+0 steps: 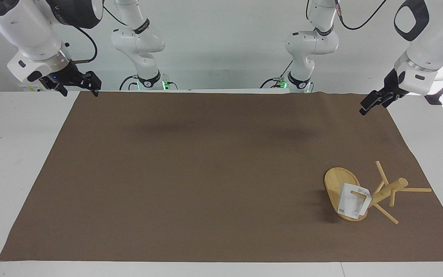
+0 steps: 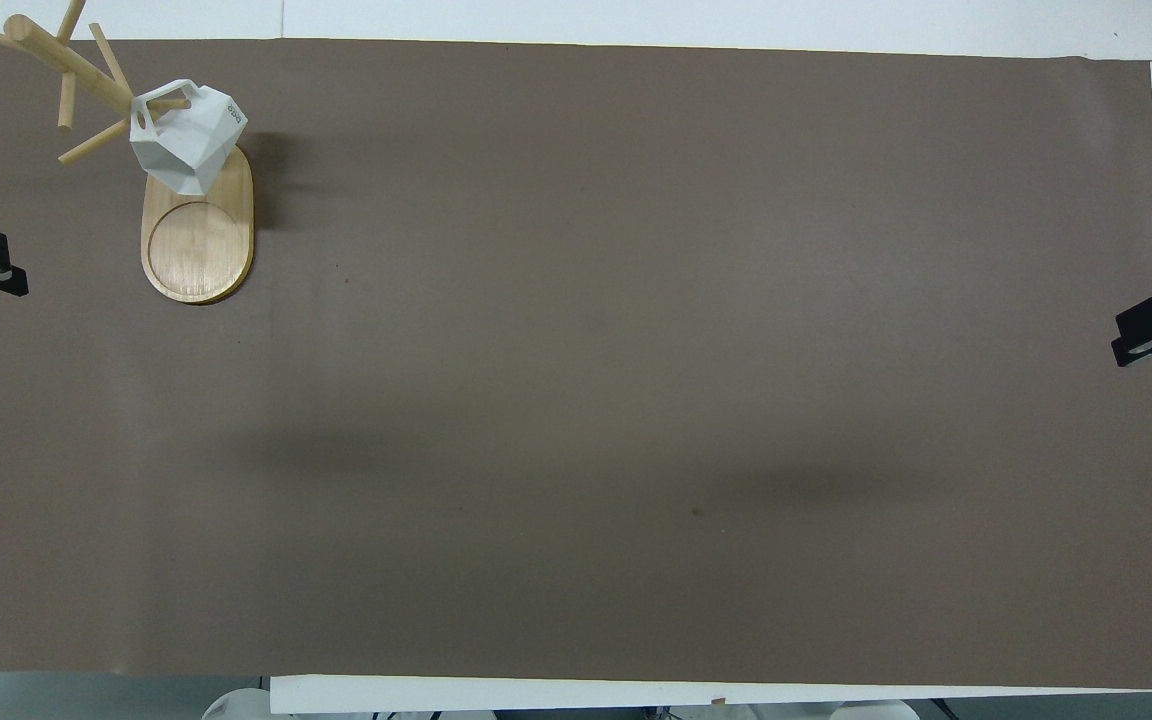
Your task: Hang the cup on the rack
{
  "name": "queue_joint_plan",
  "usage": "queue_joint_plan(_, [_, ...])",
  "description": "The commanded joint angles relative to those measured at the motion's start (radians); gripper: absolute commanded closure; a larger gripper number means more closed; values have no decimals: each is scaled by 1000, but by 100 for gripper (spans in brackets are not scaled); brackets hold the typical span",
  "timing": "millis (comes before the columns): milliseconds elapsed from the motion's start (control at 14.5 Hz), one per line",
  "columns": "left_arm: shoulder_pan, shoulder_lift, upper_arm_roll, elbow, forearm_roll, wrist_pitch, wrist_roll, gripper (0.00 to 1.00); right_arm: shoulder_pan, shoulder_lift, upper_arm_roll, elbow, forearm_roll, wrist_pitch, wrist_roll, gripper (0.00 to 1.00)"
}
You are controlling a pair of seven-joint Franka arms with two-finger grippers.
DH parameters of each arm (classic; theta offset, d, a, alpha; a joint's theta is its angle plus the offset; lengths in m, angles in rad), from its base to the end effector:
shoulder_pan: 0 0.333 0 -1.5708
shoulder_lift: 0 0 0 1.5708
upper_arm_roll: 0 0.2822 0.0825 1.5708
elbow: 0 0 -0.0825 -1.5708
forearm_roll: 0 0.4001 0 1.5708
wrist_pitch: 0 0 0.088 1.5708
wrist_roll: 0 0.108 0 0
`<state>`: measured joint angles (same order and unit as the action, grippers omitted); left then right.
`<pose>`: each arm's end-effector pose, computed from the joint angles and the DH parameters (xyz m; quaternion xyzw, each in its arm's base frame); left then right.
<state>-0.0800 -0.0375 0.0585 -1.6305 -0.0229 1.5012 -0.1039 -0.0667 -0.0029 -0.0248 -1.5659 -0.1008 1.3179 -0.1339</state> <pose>0.5513 -0.0139 0.5761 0.9980 0.0408 -0.0466 0.0096 0.5369 -0.0621 0.5756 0.9912 0.0145 -0.1269 0.0359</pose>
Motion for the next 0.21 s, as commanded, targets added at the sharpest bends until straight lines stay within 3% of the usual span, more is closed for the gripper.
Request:
queue_joint_plan(0, [17, 22, -5, 57, 17, -58, 151, 0, -13, -32, 5, -51, 21, 38, -29, 0])
queue_joint_plan(138, [11, 22, -5, 61, 17, -55, 156, 0, -15, -48, 5, -89, 21, 56, -24, 0])
